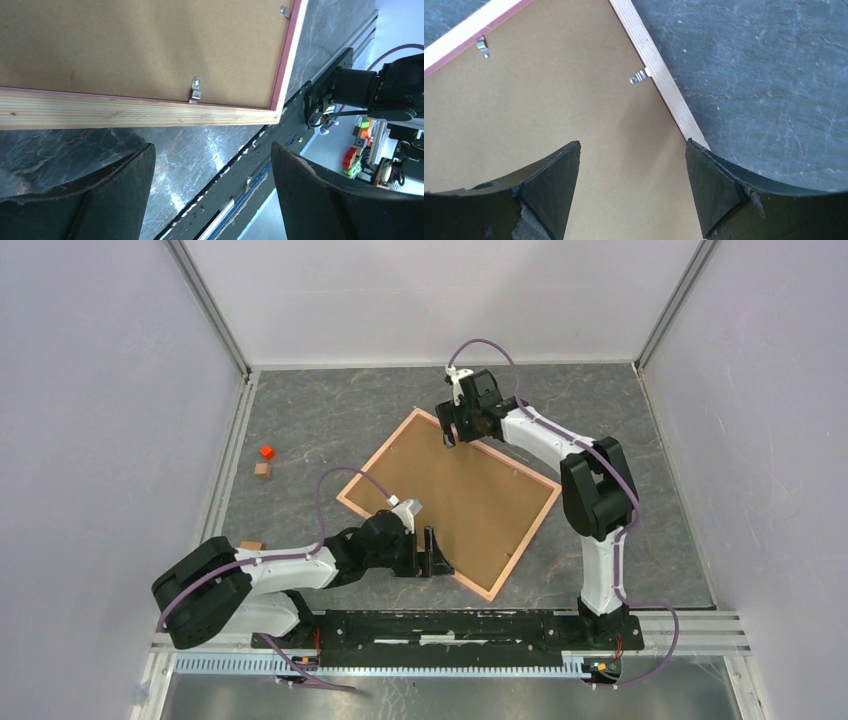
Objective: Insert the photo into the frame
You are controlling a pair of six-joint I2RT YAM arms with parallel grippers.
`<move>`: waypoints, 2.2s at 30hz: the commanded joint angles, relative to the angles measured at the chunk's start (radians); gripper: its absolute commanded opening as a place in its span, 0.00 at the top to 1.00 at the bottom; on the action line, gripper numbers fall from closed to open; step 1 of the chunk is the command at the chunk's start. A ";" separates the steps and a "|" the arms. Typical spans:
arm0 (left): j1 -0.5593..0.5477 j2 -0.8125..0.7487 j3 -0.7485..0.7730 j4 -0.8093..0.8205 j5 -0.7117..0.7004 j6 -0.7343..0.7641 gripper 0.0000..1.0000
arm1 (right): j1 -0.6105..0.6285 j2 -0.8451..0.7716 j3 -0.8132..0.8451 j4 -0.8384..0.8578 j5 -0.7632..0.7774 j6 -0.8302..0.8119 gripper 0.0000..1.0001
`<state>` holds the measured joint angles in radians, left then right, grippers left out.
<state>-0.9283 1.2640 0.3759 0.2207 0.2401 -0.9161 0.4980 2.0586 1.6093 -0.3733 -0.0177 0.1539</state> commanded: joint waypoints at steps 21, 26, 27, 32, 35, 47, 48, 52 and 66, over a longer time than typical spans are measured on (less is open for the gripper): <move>0.010 -0.381 0.141 -0.397 -0.374 0.206 0.00 | -0.061 -0.813 -0.936 -0.128 0.332 0.611 0.28; 0.009 -0.321 0.259 -0.433 -0.285 0.260 0.00 | -0.063 -0.814 -1.041 -0.026 0.281 0.710 0.36; 0.008 -0.302 0.281 -0.426 -0.248 0.275 0.00 | -0.064 -0.811 -1.049 -0.021 0.285 0.725 0.37; -0.055 -0.142 0.396 -0.438 -0.129 0.372 0.00 | -0.065 -0.829 -1.054 -0.041 0.289 0.789 0.61; -0.168 -0.056 0.470 -0.479 -0.228 0.433 0.00 | -0.067 -0.894 -1.034 -0.057 0.286 0.830 0.84; -0.574 0.253 0.786 -0.632 -0.591 0.741 0.00 | -0.066 -1.017 -0.883 -0.085 0.151 0.923 1.00; -0.610 0.289 0.820 -0.663 -0.646 0.771 0.00 | -0.066 -1.031 -0.888 -0.069 0.144 0.933 1.00; -0.706 0.452 0.938 -0.791 -0.908 0.845 0.00 | -0.066 -1.092 -0.917 -0.027 0.155 0.998 1.00; -0.682 0.505 0.926 -0.836 -1.030 0.813 0.02 | -0.071 -1.103 -0.850 -0.086 0.218 0.913 0.96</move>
<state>-1.6356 1.9007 1.3285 -0.6357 -0.8524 -0.0326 0.4301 0.9497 0.7139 -0.4553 0.1402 1.1267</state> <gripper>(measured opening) 0.974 0.004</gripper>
